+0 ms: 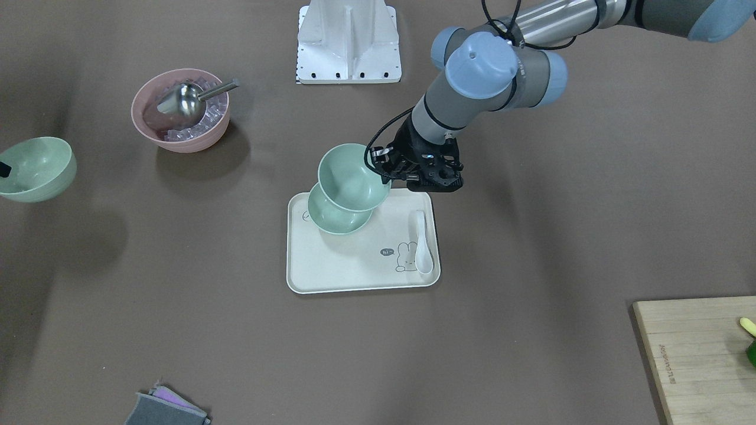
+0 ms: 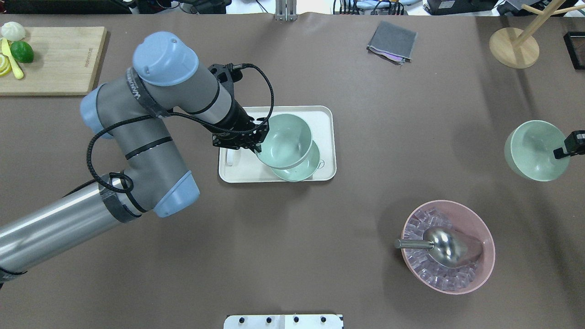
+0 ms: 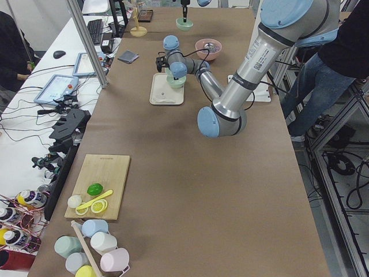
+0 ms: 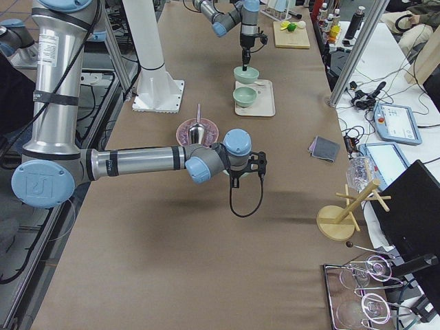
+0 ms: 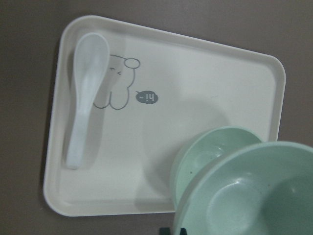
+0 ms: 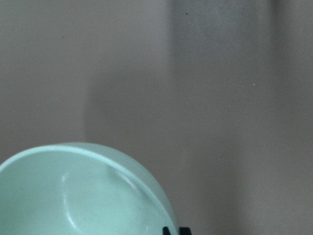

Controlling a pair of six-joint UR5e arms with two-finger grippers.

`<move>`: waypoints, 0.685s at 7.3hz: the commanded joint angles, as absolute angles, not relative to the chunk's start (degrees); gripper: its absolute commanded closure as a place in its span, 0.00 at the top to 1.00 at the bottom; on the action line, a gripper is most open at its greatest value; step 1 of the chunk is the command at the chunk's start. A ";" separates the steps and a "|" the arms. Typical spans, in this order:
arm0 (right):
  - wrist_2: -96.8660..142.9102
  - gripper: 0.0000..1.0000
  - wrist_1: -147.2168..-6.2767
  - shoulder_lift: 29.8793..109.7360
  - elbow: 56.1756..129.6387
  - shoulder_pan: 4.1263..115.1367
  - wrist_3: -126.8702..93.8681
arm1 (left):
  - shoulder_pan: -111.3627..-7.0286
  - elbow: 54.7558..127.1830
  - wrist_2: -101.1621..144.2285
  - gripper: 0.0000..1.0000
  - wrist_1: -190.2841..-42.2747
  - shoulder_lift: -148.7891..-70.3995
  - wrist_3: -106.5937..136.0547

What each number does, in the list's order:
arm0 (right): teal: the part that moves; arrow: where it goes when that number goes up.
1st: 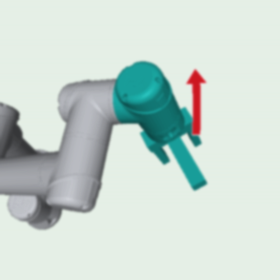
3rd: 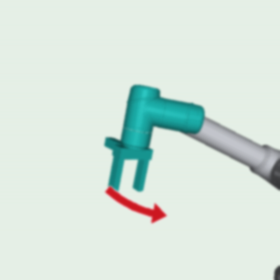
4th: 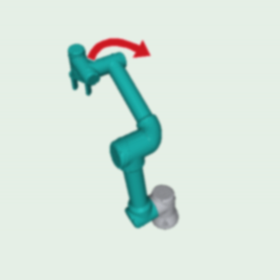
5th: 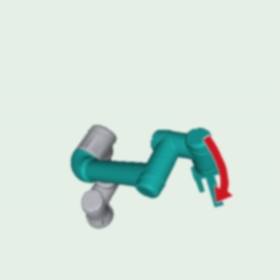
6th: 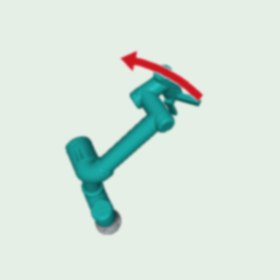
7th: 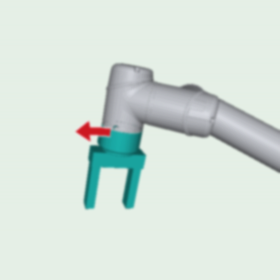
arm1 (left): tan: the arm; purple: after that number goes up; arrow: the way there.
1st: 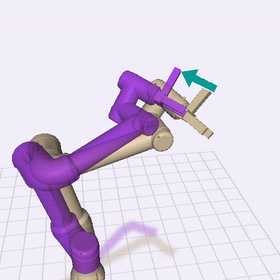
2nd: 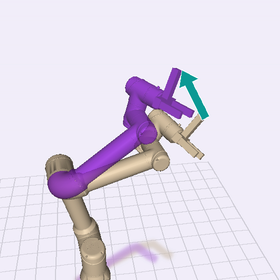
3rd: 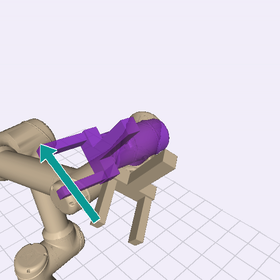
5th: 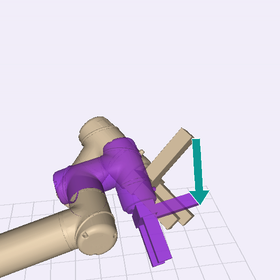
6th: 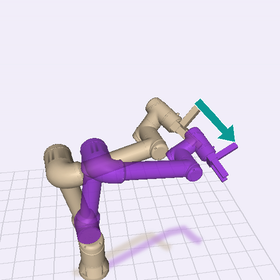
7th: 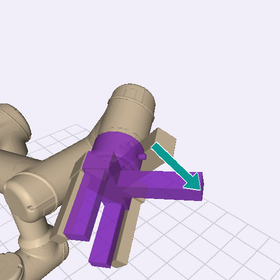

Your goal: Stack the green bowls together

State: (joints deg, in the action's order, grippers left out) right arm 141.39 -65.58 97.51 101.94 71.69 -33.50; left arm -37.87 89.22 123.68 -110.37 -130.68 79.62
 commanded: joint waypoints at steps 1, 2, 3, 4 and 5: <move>141.42 0.00 -65.57 97.12 101.95 71.72 -33.92 | -36.30 85.70 121.11 0.00 -115.05 -132.01 82.09; 141.42 0.00 -65.57 96.95 101.95 71.72 -33.93 | -36.21 85.26 121.11 0.00 -114.96 -132.10 82.09; 141.42 0.00 -65.57 96.68 101.95 71.72 -34.01 | -36.21 85.17 121.11 0.00 -115.13 -132.19 82.18; 141.50 0.00 -65.57 96.77 101.95 71.72 -34.01 | -36.12 84.56 121.11 0.00 -115.31 -132.19 82.00; 141.50 0.00 -65.57 96.77 101.95 71.72 -34.10 | -35.95 84.03 121.11 0.00 -115.31 -132.19 81.91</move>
State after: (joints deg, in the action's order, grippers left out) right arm 141.47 -65.57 96.79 101.95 71.72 -34.02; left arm -36.12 84.66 121.13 -115.22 -132.15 82.02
